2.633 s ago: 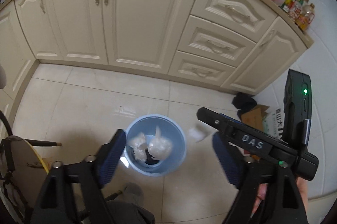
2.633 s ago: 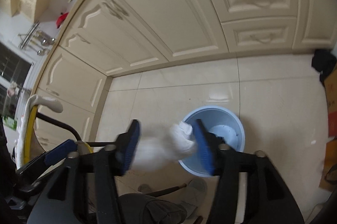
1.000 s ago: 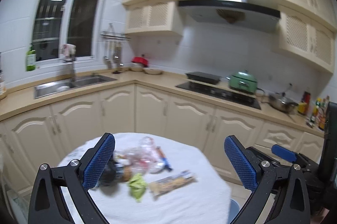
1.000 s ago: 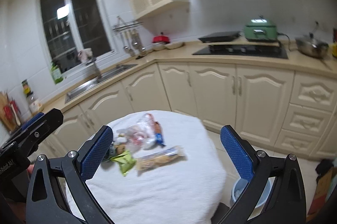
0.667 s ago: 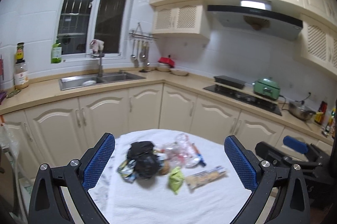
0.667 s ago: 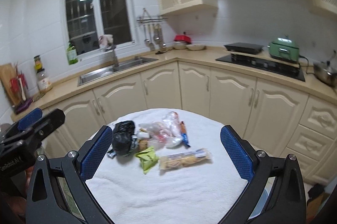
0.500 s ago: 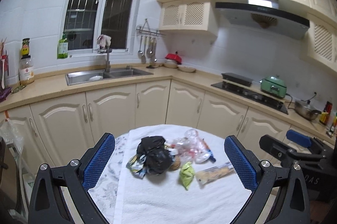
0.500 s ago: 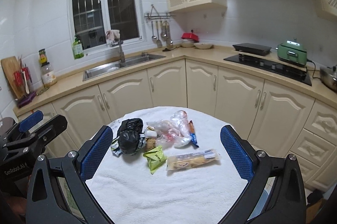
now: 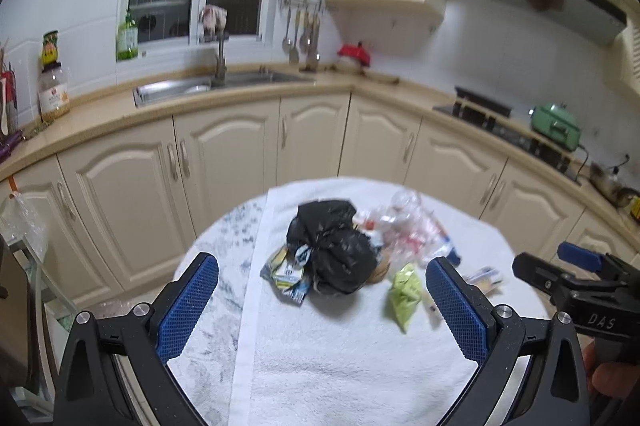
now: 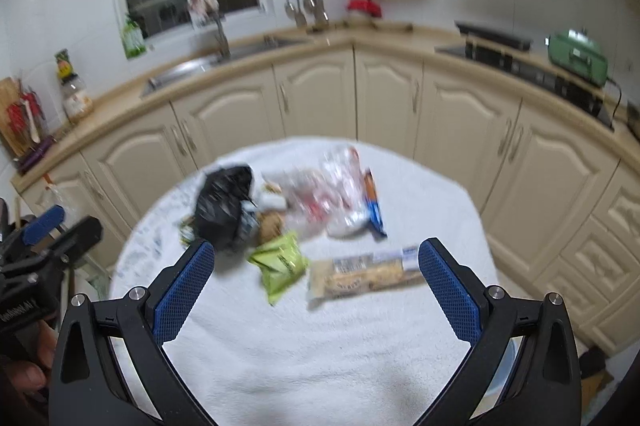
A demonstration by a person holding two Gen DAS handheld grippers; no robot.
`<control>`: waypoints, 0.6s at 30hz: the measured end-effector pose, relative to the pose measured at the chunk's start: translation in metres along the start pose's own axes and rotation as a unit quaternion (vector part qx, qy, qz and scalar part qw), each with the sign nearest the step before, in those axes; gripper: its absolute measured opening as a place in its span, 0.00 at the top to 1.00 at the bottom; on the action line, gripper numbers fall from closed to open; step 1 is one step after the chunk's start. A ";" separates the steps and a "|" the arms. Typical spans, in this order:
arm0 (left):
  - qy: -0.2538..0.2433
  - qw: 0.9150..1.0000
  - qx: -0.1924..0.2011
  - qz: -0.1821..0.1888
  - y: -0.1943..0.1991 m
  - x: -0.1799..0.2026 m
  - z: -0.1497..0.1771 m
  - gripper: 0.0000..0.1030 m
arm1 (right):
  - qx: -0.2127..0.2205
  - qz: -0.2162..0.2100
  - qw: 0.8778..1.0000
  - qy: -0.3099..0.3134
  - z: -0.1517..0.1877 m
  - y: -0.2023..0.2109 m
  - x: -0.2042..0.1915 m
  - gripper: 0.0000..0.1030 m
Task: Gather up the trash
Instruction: 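Grasp the black bag with the left gripper while the right grasps the bread roll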
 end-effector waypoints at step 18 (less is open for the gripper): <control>0.011 0.996 -0.088 -0.019 -0.168 0.013 -0.118 0.01 | -0.125 -0.004 0.987 -0.100 0.014 -0.121 0.046 0.00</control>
Point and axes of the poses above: each gripper's, at about its wrist camera, not at the fingertips, and y roughly against the way its jaws point, x to its right, z to its underside, the point moved 8 cm from there along -y, roughly the way its jaws point, and after that the axes turned 15 degrees about -x, right-handed, at the moved point
